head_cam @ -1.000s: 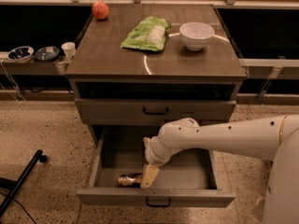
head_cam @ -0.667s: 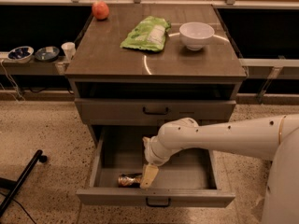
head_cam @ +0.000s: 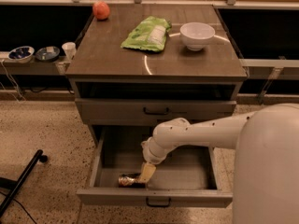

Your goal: Pick orange can from middle drawer and place on counter

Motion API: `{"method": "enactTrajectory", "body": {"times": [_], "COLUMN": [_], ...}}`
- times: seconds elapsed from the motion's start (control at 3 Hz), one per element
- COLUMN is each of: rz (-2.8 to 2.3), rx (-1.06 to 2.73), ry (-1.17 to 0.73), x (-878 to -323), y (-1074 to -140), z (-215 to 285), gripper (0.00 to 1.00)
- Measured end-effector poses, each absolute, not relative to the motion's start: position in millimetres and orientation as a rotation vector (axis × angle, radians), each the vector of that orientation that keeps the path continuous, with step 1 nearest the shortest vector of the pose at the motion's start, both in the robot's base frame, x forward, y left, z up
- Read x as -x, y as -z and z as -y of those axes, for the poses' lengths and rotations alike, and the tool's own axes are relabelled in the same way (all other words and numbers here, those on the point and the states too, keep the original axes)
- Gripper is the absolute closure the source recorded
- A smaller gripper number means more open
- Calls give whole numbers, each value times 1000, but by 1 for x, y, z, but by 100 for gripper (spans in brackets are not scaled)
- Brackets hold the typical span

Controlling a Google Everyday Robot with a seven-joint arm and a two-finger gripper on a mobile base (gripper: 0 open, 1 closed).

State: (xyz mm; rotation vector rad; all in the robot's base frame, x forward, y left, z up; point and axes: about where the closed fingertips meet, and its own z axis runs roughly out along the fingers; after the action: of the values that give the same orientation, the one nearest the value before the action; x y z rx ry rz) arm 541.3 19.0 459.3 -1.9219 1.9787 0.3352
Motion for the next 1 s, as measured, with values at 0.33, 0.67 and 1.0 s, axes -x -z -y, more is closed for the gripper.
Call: {"method": "enactTrajectory", "body": {"times": [0.33, 0.67, 1.0], "rz": [-1966, -1943, -1940], "rx": [1942, 2013, 2025], "ry": [-329, -290, -286], "x": [-543, -535, -533], "y": [-432, -409, -408], "z": [-25, -32, -33], "gripper": [39, 48, 46]}}
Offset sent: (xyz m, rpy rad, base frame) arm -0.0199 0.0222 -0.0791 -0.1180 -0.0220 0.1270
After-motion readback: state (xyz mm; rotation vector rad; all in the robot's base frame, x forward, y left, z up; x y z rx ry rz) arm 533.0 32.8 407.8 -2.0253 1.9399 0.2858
